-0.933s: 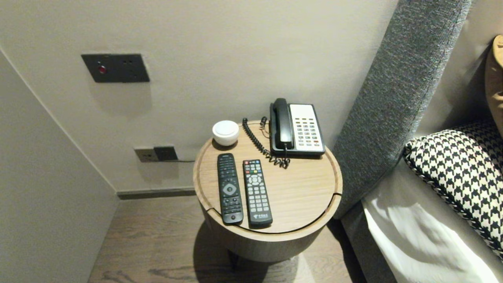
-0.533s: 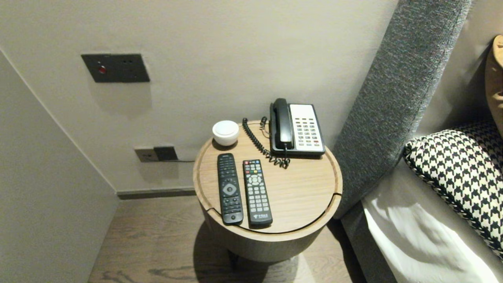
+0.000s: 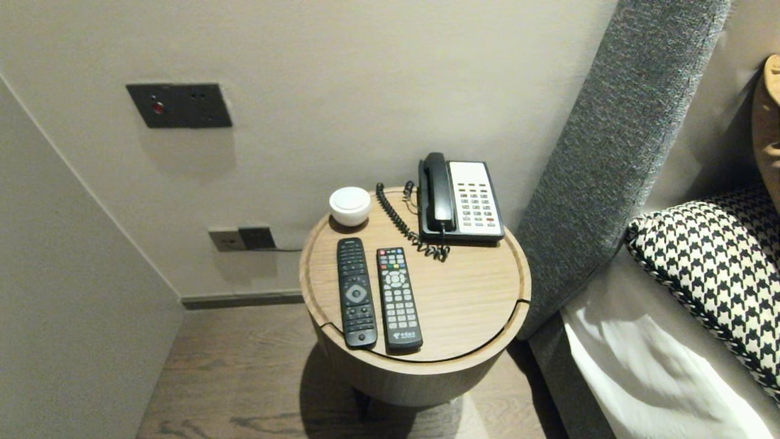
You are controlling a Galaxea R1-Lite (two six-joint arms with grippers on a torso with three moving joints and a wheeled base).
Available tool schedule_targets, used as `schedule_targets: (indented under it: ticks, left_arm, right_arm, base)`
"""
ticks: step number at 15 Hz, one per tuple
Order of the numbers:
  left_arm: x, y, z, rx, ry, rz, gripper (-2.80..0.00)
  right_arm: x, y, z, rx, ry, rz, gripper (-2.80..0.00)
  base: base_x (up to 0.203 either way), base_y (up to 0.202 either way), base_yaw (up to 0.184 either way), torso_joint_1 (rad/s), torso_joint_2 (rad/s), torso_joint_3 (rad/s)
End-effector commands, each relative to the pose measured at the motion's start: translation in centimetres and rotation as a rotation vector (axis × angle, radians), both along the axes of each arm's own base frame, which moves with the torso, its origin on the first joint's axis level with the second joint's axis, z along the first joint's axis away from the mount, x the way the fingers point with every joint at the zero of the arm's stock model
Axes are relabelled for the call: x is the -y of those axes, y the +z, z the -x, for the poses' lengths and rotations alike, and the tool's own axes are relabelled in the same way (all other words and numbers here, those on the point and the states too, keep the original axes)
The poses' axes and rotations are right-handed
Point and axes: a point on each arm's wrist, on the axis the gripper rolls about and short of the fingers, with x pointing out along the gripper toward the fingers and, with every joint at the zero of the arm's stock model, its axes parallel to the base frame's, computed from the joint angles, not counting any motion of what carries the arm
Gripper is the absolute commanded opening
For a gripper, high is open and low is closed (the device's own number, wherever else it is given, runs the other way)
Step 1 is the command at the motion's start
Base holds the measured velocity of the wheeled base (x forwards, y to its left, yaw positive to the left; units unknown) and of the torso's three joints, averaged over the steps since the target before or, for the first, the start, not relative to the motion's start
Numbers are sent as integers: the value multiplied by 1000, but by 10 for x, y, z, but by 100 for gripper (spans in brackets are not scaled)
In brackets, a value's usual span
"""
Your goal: Open the nightstand drawer
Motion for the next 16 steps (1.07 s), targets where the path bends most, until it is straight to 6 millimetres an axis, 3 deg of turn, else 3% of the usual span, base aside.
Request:
schedule_targets:
  ticks: [1, 4, 6, 8, 11, 13, 16]
  left_arm:
    - [0, 55, -23, -69, -1, 1, -280]
    - [-1, 102, -63, -154, 6, 3, -280]
    - [-1, 115, -83, -310, 0, 6, -280]
    - [0, 112, -97, -565, -15, 34, -280]
    - [9, 108, -113, -751, -98, 111, -280]
    - [26, 105, -125, -868, -184, 165, -280]
    - [58, 97, -159, -1062, -189, 253, -280]
  right_arm:
    - [0, -11, -3, -40, -1, 0, -280]
    - [0, -11, -3, -40, 1, 0, -280]
    - [0, -11, -3, -40, 0, 0, -280]
    - [0, -11, -3, -40, 1, 0, -280]
    - [0, -11, -3, -40, 0, 0, -280]
    - [0, -11, -3, -40, -1, 0, -280]
    - [0, -11, -3, -40, 1, 0, -280]
  base:
    - [0, 0, 0, 0, 0, 0]
    - [0, 0, 0, 0, 0, 0]
    - [0, 0, 0, 0, 0, 0]
    - [0, 0, 0, 0, 0, 0]
    - [0, 0, 0, 0, 0, 0]
    - [0, 0, 0, 0, 0, 0]
    - [0, 0, 0, 0, 0, 0]
